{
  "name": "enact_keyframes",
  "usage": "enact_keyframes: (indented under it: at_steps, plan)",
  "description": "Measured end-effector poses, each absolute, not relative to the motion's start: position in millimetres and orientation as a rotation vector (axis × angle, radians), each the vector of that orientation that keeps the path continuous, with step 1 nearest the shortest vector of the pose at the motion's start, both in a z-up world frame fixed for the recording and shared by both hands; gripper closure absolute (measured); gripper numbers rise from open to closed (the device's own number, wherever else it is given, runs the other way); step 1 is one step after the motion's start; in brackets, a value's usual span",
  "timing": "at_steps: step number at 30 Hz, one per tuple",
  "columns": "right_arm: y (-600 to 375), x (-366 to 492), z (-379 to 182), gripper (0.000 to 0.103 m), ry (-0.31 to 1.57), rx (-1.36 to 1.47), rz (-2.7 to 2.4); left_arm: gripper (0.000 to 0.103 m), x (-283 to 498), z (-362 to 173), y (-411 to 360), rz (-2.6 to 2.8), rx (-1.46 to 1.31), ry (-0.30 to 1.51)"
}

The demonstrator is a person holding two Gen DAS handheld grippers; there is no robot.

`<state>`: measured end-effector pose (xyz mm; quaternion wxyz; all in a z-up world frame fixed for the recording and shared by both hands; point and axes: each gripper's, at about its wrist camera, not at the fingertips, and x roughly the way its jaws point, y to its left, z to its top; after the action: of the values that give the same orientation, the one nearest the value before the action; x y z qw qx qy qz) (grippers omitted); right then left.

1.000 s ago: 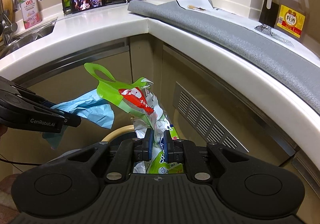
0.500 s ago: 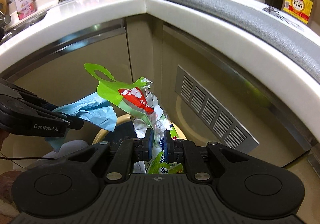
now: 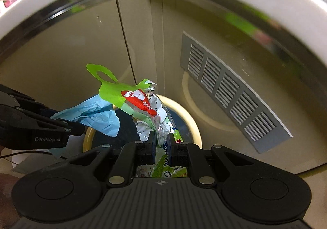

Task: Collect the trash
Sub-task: 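Carry the blue cloth and green wrapper off the counter down toward the bin, then open both grippers above the bin to drop the cloth and wrapper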

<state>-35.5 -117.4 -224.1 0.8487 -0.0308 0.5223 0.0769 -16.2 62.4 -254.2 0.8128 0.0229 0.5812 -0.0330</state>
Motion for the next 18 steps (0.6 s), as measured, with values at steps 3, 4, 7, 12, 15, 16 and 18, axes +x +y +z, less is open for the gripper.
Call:
enact_keyframes:
  at_steps: [3, 4, 7, 12, 15, 16, 18]
  plan:
    - [-118.3, -28.4, -234.5, 0.091, 1.132, -0.054, 0.158, 0.073, -11.8, -263.2, 61.6, -0.071, 0.039, 1.271]
    - [-118.8, -26.0, -238.3, 0.091, 1.142, -0.05, 0.156, 0.073, -9.4, -266.5, 62.5, -0.071, 0.032, 1.281]
    - [-119.7, -16.4, -251.4, 0.091, 1.174, -0.03, 0.149, 0.073, -0.5, -277.7, 63.5, -0.072, 0.014, 1.311]
    - [-115.7, -0.6, -277.0, 0.091, 1.221, -0.016, 0.137, 0.073, 14.1, -305.1, 61.5, -0.067, 0.022, 1.362]
    - [-117.4, 9.7, -289.7, 0.091, 1.247, -0.003, 0.136, 0.073, 20.0, -319.2, 60.5, -0.074, 0.021, 1.395]
    - [-119.1, 11.0, -293.7, 0.091, 1.258, 0.006, 0.138, 0.073, 22.3, -323.1, 61.3, -0.078, 0.011, 1.409]
    - [-119.9, 15.4, -302.4, 0.091, 1.279, 0.022, 0.135, 0.073, 25.4, -328.5, 62.4, -0.079, -0.005, 1.428]
